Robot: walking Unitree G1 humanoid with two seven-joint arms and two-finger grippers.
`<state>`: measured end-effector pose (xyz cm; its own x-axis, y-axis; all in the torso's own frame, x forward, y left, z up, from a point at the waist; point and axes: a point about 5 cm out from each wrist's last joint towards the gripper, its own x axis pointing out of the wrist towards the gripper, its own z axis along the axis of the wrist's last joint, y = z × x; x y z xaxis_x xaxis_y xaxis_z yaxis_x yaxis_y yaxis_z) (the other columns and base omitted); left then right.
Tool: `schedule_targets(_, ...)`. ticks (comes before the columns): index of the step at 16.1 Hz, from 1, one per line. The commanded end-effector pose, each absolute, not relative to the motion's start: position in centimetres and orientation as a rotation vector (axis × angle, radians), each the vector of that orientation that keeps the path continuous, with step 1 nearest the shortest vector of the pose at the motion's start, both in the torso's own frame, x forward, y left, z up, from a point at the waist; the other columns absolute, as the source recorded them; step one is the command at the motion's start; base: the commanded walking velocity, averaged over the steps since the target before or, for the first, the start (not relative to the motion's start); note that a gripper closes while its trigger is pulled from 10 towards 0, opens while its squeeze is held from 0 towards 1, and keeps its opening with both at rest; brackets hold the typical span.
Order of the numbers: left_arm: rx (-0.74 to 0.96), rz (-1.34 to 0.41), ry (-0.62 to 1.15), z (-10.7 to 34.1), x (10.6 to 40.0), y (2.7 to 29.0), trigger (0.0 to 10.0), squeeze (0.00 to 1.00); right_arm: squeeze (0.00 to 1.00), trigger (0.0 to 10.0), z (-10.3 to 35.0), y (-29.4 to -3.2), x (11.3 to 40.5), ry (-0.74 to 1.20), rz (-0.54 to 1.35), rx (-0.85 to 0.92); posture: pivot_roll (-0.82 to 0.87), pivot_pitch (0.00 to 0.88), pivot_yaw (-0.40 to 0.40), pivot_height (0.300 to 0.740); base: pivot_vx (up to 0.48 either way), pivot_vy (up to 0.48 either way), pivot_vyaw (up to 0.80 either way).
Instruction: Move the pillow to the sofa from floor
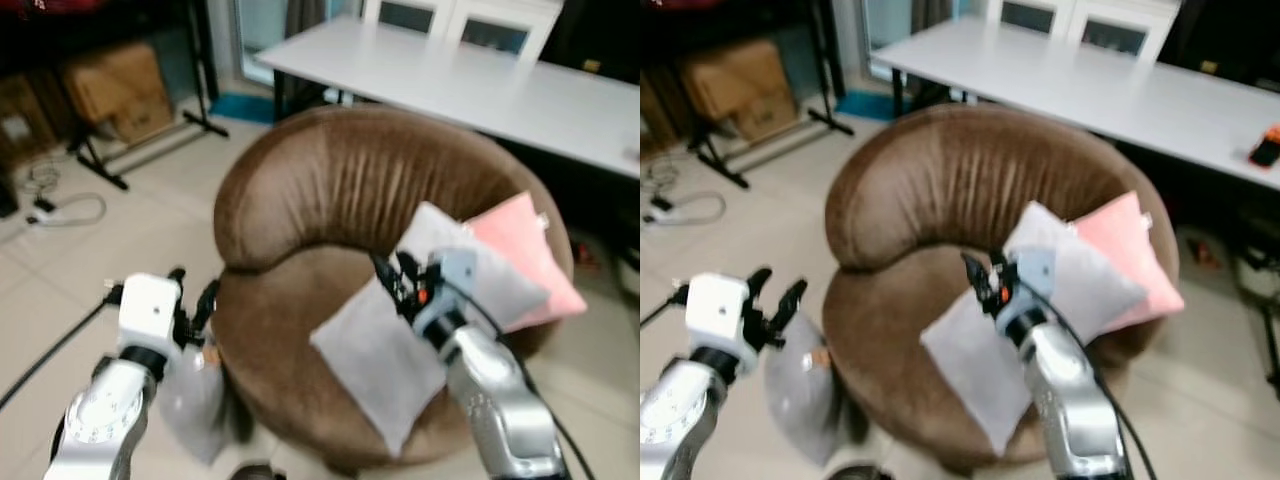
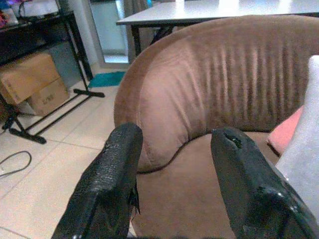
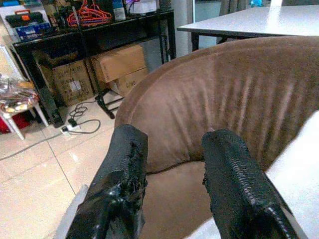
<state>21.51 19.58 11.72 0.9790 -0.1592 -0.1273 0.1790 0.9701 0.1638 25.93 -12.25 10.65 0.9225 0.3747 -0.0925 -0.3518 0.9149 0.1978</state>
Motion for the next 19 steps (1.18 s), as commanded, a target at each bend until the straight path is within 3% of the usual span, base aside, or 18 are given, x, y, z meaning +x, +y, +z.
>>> schedule_targets(1,0.187,-0.179,0.113,11.7,21.6,19.3,10.0,0.0,0.0,10.0,10.3,-12.5,25.8,0.161,0.358,0.175,0.04,0.0,-0.038,0.74,0.0,0.262,0.0)
schedule_targets(9,0.195,-0.183,0.113,11.7,21.7,19.4,10.0,0.0,0.0,10.0,9.5,-13.4,26.3,0.22,0.233,0.204,0.05,0.0,-0.032,0.74,0.0,0.265,0.0)
schedule_targets(19,0.187,-0.179,0.116,11.7,21.6,19.5,10.0,0.0,0.0,10.0,9.2,-12.9,26.3,0.239,0.253,0.198,0.06,0.0,-0.037,0.74,0.0,0.279,0.0)
